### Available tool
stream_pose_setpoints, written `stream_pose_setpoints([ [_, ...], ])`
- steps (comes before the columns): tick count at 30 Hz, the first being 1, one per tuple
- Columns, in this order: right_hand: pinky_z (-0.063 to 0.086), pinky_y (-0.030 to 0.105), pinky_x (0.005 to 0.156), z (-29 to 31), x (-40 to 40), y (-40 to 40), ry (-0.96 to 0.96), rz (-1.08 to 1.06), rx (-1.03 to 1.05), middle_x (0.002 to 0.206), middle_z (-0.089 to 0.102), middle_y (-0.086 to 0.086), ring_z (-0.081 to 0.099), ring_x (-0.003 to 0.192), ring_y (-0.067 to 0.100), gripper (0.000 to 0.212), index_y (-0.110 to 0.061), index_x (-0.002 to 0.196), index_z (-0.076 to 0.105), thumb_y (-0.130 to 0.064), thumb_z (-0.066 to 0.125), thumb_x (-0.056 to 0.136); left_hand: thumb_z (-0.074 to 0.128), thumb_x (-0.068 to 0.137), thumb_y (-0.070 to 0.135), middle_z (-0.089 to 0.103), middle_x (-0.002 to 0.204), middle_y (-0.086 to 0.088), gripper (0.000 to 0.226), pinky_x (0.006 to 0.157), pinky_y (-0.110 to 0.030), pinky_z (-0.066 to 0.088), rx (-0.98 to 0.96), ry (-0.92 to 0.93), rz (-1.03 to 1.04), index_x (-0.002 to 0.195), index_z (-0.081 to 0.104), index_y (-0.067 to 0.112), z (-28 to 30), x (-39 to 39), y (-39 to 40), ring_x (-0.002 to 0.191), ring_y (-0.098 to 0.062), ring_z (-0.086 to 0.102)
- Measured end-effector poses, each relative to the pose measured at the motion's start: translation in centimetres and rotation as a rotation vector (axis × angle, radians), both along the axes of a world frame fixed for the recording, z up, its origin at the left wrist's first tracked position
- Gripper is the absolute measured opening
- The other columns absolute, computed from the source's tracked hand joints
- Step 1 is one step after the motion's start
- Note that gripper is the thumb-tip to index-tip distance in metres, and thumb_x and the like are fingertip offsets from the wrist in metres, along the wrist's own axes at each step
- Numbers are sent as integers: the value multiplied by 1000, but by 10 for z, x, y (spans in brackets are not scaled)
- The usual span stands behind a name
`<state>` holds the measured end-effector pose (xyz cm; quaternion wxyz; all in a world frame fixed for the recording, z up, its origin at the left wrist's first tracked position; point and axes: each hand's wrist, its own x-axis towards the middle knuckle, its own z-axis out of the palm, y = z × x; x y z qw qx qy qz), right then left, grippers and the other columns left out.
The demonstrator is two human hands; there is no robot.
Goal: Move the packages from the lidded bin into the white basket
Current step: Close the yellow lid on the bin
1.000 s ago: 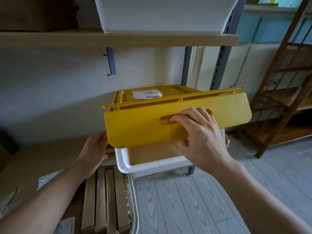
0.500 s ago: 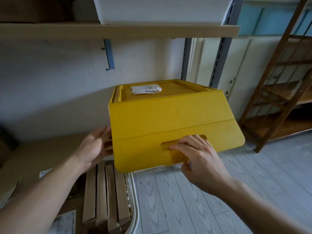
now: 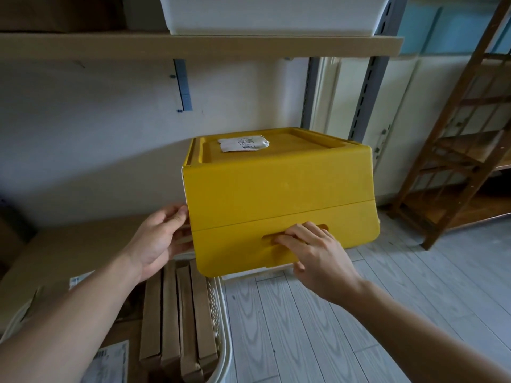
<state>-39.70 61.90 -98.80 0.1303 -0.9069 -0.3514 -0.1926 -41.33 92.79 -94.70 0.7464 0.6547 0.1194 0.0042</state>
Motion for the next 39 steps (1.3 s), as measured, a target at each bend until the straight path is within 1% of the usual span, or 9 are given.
stream_pose_setpoints([
  [6, 52, 32, 73, -7, 8, 1, -27, 19, 33, 110, 63, -7, 57, 95, 18, 62, -22, 121, 68, 1, 80, 64, 49, 103, 19, 69, 126, -21, 35, 99, -56, 51, -84, 1, 6, 132, 58, 2, -1, 1, 1, 115, -37, 65],
  [16, 55, 36, 68, -16, 21, 4, -125, 56, 48, 105, 64, -4, 59, 89, 22, 56, -20, 119, 68, 1, 82, 69, 47, 104, 20, 73, 117, -14, 23, 89, -51, 55, -100, -14, -11, 119, 63, 13, -4, 3, 1, 107, -31, 69],
  [23, 51, 34, 63, -13, 25, 7, -91, 34, 1, 104, 63, -4, 59, 88, 21, 52, -23, 116, 70, -9, 85, 69, 45, 105, 20, 72, 117, -13, 26, 88, -51, 55, -82, -30, -21, 124, 61, 12, -5, 4, 0, 105, -31, 69],
  [26, 54, 34, 70, 2, 23, 8, 92, 17, 57, 102, 65, -10, 59, 92, 14, 31, -26, 109, 71, -28, 78, 80, 45, 105, 20, 72, 119, -14, 26, 89, -52, 55, -76, -33, -17, 125, 62, 13, -5, 4, 0, 108, -32, 68],
  [29, 52, 21, 68, 21, 21, 13, 337, -47, 454, 83, 71, -9, 63, 75, 4, 5, -18, 91, 74, -22, 70, 91, 46, 104, 22, 72, 121, -15, 26, 92, -54, 54, -61, -36, -17, 123, 62, 14, -6, 5, 0, 109, -34, 67],
  [32, 46, 29, 51, 45, 25, 15, 817, -42, 945, 64, 62, 6, 55, 56, 18, 28, -8, 74, 63, -15, 59, 100, 45, 105, 22, 75, 111, -10, 24, 87, -51, 56, -33, -44, -11, 119, 64, 17, -6, 4, -1, 103, -31, 69],
  [34, 30, 27, 42, 56, 32, 15, 1051, -15, 1069, 56, 44, 6, 39, 47, 18, 36, -11, 67, 51, -13, 54, 103, 45, 106, 22, 77, 105, -7, 23, 84, -49, 56, -16, -45, -6, 117, 65, 18, -6, 3, -2, 99, -29, 70],
  [36, 16, 25, 41, 59, 40, 20, 1125, -9, 1082, 55, 29, 1, 24, 45, 15, 44, -18, 61, 40, -8, 53, 101, 46, 105, 23, 76, 109, -9, 24, 84, -49, 56, -8, -42, 7, 117, 66, 18, -6, 3, -2, 100, -29, 70],
  [39, 14, 23, 40, 57, 50, 36, 1118, -25, 1084, 49, 26, -3, 20, 42, 14, 57, -24, 48, 37, 3, 55, 95, 46, 106, 23, 75, 111, -10, 25, 85, -49, 56, -11, -36, 11, 120, 66, 18, -6, 3, -2, 101, -29, 70],
])
